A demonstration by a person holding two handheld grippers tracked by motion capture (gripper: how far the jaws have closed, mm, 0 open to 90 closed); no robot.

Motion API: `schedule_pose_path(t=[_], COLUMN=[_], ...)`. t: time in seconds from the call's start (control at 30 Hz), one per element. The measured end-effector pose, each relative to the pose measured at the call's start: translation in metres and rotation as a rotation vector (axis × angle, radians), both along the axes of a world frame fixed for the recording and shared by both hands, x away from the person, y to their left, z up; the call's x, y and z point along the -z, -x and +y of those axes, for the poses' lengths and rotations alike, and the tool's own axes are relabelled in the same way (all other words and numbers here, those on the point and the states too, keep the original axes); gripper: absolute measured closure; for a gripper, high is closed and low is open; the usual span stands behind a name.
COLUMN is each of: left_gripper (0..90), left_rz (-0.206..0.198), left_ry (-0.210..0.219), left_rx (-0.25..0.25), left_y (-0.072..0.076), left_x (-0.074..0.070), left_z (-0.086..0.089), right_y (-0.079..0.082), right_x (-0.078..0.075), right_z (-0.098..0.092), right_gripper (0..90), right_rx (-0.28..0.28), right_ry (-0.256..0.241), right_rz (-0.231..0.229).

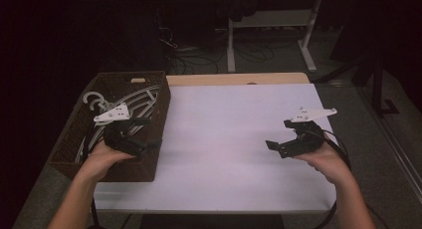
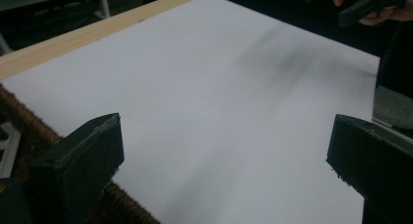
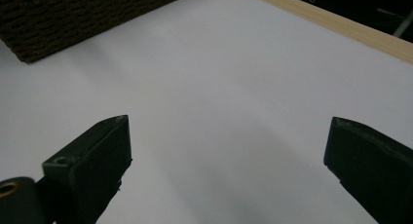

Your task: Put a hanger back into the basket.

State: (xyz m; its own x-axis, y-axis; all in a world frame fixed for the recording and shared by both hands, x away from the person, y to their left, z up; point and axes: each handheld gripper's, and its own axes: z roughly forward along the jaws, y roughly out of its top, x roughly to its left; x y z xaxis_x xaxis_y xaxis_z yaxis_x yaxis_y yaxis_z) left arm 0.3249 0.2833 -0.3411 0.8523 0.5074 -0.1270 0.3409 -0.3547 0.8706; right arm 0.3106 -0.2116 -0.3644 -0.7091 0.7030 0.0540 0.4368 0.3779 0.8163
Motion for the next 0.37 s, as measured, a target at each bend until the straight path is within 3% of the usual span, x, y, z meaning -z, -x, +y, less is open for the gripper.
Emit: schedule_pose_path(t=[0.37], left_gripper=[0.0], left_rz=[-0.004], left_ry=[0.010], left_rx=[-0.003], left_y=[0.0001], left_x=[0.0006], left_z=[0.0004], right_y=[-0.0004], right_x=[0.0007], right_z=[-0.0001], right_gripper=[3.1], right_rx=[-0.007], right_ry=[-0.004], right_rz=[-0.003])
